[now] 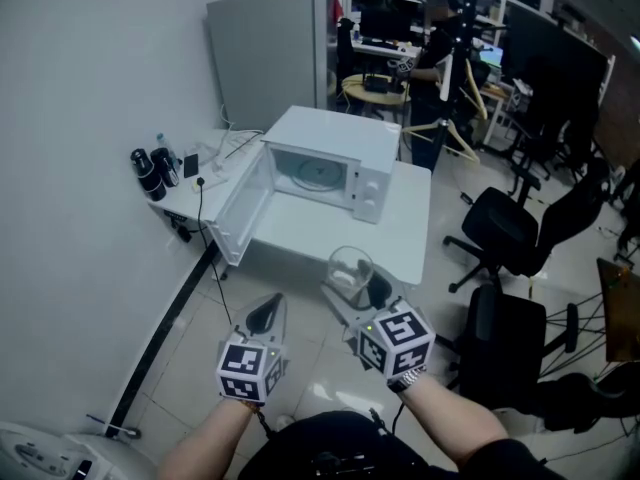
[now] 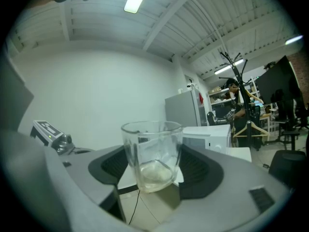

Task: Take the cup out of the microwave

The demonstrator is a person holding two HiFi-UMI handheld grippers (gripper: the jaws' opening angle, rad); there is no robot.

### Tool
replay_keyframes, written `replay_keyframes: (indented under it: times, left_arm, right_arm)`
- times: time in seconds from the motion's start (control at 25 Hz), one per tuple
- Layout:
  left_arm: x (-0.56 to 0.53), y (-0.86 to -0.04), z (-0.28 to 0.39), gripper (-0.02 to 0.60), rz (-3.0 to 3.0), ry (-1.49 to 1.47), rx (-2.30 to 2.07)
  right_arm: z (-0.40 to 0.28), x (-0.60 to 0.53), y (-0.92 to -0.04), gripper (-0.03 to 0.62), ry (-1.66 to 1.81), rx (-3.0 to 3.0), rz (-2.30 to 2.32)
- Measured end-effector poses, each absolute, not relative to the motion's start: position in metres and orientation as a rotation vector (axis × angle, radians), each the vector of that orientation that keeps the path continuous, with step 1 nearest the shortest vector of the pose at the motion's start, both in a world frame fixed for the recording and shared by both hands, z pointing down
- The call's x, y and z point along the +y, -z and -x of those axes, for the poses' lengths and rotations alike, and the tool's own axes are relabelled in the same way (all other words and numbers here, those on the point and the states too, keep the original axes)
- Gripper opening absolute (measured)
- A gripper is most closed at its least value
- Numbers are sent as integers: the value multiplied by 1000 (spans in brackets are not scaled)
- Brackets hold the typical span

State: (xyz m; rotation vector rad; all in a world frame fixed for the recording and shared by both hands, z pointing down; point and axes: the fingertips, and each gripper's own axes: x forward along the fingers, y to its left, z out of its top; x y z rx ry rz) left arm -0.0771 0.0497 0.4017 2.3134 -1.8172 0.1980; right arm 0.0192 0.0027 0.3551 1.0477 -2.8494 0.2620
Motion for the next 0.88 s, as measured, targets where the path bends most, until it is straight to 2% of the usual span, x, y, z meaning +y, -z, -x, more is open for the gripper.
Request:
replay_keyframes:
  times: [0.88]
  left_arm:
    - [60, -399, 85, -3, -2332, -198, -1808]
  right_arm:
    - [-13, 17, -350, 360, -244, -2852, -1062]
